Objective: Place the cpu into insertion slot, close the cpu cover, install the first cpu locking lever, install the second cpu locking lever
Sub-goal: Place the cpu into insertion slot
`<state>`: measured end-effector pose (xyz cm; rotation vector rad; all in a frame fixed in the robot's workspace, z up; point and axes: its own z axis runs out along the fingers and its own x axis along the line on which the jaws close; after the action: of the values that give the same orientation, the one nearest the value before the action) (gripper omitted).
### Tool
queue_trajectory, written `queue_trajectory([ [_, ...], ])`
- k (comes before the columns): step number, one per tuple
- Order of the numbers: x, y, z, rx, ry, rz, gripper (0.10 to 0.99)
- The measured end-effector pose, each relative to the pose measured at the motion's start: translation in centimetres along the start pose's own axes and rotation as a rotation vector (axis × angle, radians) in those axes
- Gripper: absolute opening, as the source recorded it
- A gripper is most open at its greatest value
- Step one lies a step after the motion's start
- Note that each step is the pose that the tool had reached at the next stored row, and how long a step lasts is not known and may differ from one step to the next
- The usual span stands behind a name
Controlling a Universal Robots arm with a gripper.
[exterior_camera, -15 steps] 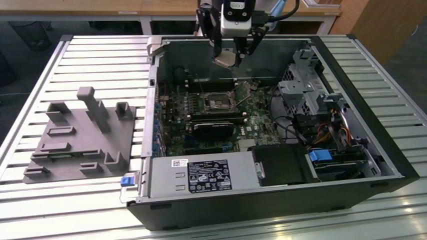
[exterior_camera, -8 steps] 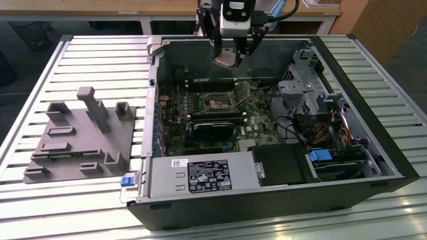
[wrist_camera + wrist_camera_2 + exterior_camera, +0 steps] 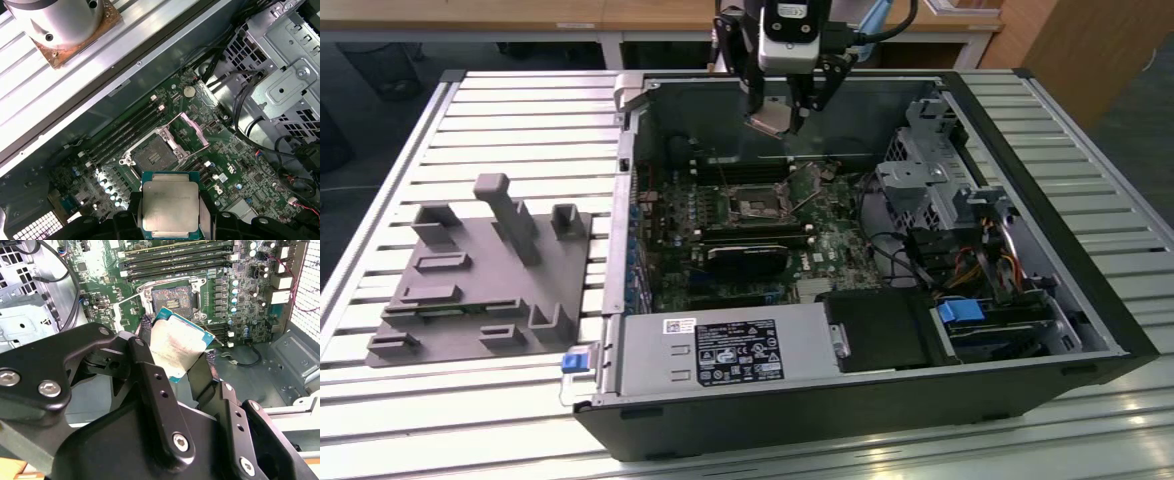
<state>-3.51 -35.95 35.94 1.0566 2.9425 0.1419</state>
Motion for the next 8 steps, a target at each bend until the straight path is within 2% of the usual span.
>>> queue_trajectory([
  [8, 0.0, 0.0, 0.01, 0.0, -0.0014, 0.015, 0.537],
])
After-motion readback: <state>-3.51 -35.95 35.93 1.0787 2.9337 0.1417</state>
